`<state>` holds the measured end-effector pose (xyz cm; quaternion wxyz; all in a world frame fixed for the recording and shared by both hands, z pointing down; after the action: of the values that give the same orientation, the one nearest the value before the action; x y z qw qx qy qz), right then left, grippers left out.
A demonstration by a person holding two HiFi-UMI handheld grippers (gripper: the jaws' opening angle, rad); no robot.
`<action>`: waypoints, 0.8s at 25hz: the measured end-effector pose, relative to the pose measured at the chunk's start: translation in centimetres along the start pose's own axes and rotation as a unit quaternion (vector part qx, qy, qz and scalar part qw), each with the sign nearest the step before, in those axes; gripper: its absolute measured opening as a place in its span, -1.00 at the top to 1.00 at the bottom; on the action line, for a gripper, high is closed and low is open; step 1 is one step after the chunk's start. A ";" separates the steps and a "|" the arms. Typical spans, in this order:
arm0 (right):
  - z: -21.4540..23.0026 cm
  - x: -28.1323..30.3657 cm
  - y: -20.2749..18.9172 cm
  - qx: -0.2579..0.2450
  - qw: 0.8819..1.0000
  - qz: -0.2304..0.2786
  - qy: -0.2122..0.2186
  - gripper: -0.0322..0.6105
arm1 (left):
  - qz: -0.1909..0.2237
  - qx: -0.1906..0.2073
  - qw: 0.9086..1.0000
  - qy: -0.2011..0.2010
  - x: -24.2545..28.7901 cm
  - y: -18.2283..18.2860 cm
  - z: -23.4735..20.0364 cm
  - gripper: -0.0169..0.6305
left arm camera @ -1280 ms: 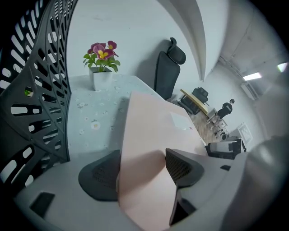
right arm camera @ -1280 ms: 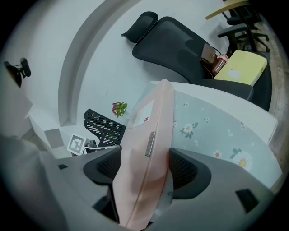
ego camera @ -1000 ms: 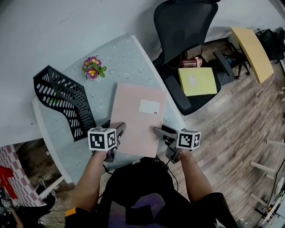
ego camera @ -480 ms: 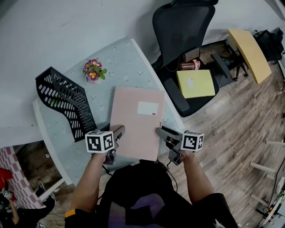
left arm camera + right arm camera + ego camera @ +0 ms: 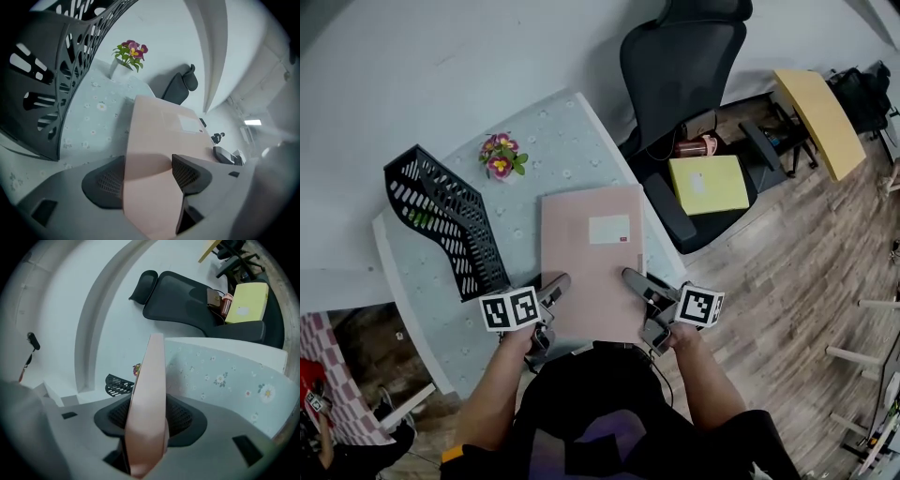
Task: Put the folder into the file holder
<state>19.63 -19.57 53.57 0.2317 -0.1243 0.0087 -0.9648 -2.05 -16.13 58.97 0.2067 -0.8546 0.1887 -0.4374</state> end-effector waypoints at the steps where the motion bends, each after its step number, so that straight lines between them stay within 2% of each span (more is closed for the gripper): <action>1: 0.0 0.0 -0.3 -0.001 1.000 -0.003 -0.009 0.26 | 0.001 0.001 1.000 -0.002 -0.1 -0.1 0.0 0.00; 5: 0.2 -0.3 -0.6 -0.006 0.999 -0.012 -0.030 0.29 | -0.001 0.000 1.000 -0.009 -0.4 -0.3 0.1 0.00; 11: -2.8 -0.8 -0.1 -0.049 0.999 -0.021 -0.002 0.34 | 0.033 0.001 0.999 -0.021 -1.8 0.7 1.0 0.00; 15: -6.0 -1.5 0.8 -0.083 0.996 -0.006 0.033 0.36 | 0.077 0.038 0.996 -0.033 -4.0 3.4 2.5 0.01; 20: -10.0 -2.0 1.6 -0.120 0.990 0.018 0.073 0.37 | 0.132 0.089 0.987 -0.030 -7.3 7.0 4.4 0.01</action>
<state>19.62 -20.49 43.25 0.2313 -0.0803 0.1435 -0.9589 -3.43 -17.50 48.13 0.3432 -0.8133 0.2535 -0.3955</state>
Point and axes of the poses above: the fingertips, and each gripper's own axes: x forward along the fingers, z to its right, y out of its top, the point moved 4 cm from there along -x, backward along the fingers, and after that the axes turned 14 degrees about x, right-handed, at the moved point
